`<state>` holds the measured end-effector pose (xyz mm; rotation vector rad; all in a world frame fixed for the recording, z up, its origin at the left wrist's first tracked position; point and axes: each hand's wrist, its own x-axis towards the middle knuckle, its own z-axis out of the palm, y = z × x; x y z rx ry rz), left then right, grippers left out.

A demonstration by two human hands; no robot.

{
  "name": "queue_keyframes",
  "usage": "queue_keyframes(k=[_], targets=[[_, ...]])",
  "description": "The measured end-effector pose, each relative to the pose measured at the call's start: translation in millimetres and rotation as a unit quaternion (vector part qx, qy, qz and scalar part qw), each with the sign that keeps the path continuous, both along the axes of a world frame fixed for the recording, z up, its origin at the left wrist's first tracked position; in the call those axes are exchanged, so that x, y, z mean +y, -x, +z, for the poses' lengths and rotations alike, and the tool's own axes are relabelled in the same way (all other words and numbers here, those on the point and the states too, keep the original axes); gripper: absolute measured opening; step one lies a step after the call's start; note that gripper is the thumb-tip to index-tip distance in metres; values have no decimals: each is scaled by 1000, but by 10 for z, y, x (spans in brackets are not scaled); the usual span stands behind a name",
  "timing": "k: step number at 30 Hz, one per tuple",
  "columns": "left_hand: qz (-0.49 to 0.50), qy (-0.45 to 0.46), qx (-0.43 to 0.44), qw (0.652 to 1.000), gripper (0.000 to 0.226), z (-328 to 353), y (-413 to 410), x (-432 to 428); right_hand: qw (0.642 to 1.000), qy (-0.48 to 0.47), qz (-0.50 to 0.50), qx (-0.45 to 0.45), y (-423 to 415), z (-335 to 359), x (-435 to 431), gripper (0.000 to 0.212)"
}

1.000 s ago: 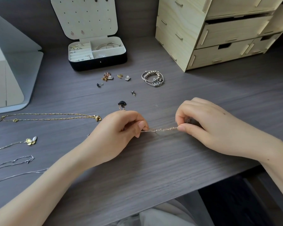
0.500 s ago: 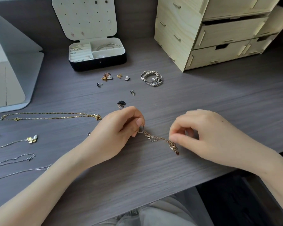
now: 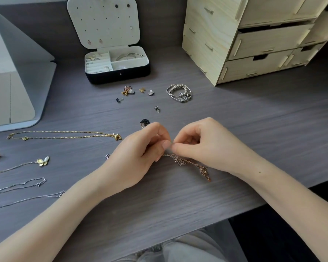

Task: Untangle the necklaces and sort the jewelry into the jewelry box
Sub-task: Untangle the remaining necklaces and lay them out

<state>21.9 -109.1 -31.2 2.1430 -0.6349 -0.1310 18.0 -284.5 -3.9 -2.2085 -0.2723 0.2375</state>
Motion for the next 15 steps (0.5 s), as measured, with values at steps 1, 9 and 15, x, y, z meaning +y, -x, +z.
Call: queue_keyframes(k=[1,9,15], targets=[[-2,-3,0,1000,8,-4,2,4,1000,-18,-5,20,7,29,-25,15],[-30,-52,-49,997,19,18,19,-9,984,-66,14,167,71,243,-340,18],[-32,-64,-93,993,5,15,33,-13,976,-92,35,195,109,250,-500,30]])
